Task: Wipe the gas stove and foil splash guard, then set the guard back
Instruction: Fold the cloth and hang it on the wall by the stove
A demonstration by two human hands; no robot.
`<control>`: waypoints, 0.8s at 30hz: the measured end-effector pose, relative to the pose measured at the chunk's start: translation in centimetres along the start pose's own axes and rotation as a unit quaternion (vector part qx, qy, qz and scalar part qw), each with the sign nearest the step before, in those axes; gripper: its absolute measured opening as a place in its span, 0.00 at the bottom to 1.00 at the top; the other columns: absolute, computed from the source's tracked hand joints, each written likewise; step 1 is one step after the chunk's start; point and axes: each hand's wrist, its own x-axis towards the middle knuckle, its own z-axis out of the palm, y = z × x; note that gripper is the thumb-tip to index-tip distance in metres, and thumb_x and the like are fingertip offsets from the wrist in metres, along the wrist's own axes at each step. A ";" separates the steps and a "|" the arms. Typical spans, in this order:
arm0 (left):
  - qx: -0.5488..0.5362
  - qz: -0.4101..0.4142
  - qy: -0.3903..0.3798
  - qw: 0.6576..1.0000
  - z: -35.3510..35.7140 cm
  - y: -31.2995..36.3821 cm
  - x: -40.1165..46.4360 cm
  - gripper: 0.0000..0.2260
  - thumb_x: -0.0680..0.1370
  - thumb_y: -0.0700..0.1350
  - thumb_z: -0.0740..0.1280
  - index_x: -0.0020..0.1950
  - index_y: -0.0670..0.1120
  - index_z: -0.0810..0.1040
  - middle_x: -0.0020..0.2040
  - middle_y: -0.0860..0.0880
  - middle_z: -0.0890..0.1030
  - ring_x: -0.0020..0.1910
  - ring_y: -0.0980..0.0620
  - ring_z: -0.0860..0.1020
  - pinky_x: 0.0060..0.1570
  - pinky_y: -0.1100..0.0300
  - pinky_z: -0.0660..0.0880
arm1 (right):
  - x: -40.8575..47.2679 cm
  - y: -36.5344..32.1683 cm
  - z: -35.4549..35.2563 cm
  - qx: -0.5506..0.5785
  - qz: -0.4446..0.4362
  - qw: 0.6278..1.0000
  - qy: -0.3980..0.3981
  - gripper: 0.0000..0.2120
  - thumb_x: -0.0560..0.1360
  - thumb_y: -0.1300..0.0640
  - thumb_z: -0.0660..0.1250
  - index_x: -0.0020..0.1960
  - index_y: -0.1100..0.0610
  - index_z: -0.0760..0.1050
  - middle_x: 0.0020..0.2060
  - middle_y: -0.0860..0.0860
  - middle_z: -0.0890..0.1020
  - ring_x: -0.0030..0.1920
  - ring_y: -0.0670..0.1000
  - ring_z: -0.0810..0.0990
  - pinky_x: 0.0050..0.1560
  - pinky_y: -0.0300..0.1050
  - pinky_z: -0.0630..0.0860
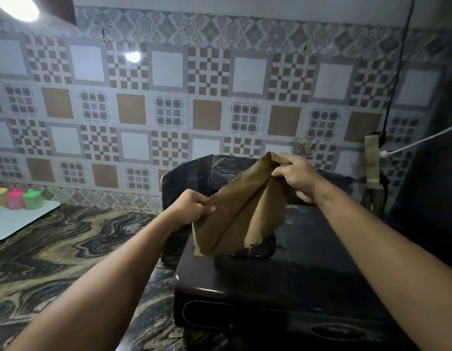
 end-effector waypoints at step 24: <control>0.120 0.125 0.065 0.983 15.0 16.0 19.3 0.06 0.72 0.32 0.70 0.39 0.42 0.82 0.42 0.45 0.83 0.45 0.48 0.82 0.49 0.53 0.81 | 11.7 9.5 -23.5 -0.332 -0.122 0.934 0.041 0.03 0.70 0.57 0.75 0.43 0.55 0.84 0.39 0.46 0.83 0.39 0.41 0.78 0.39 0.35 0.70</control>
